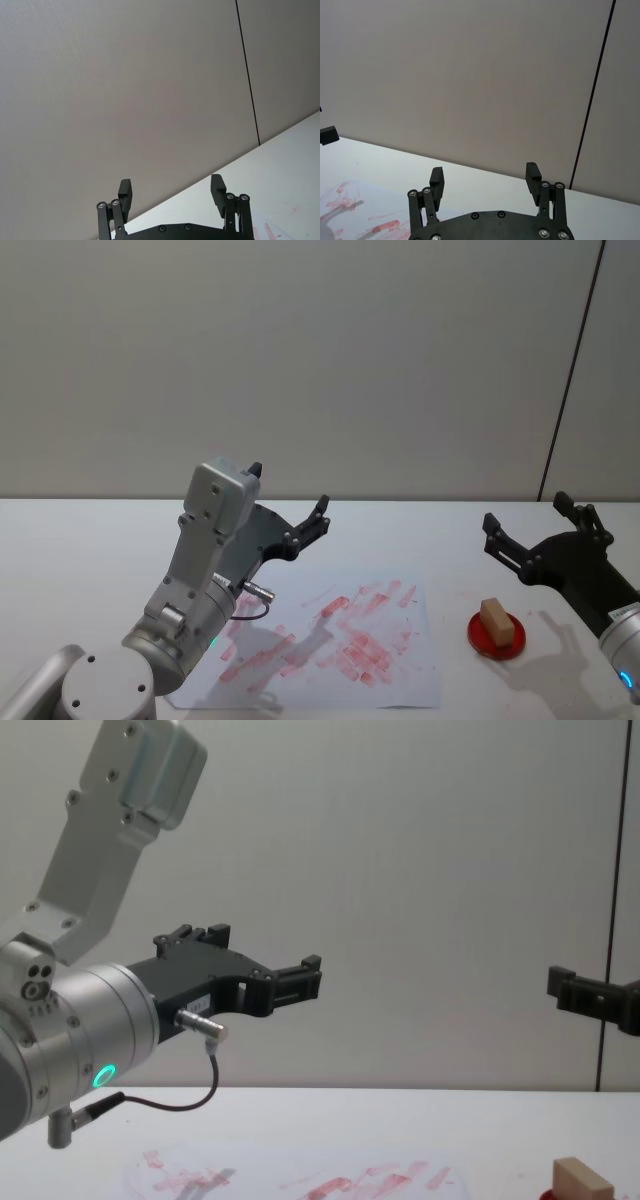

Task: Use the one hand to pick up the stamp and affix it onto the A4 paper.

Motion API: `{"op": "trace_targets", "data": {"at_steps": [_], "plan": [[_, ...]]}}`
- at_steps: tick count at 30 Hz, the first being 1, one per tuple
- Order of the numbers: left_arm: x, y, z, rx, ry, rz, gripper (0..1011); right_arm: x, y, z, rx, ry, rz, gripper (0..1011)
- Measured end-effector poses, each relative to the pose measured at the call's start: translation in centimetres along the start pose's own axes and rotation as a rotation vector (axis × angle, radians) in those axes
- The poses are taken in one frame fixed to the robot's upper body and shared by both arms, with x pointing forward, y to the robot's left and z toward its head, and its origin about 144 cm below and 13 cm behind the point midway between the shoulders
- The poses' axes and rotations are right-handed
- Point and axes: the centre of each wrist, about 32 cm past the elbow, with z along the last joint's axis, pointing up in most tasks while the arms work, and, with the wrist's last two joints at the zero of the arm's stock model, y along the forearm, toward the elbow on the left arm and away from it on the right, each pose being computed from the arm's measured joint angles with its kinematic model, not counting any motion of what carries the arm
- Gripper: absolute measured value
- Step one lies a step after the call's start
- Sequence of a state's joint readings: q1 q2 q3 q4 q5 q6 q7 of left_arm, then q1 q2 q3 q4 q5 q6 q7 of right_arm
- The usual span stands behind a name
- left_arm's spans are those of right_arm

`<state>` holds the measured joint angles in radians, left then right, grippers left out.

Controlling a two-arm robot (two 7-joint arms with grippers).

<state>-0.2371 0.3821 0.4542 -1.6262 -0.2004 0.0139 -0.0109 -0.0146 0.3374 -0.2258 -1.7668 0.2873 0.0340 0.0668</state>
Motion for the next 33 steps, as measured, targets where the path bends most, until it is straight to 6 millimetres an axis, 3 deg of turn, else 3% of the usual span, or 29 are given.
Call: {"op": "trace_targets", "data": {"at_steps": [33], "plan": [[0.00, 0.00, 0.00, 0.000, 0.000, 0.000, 1003, 0.49, -0.50, -0.68, -0.028, -0.018, 0.010, 1001]]}}
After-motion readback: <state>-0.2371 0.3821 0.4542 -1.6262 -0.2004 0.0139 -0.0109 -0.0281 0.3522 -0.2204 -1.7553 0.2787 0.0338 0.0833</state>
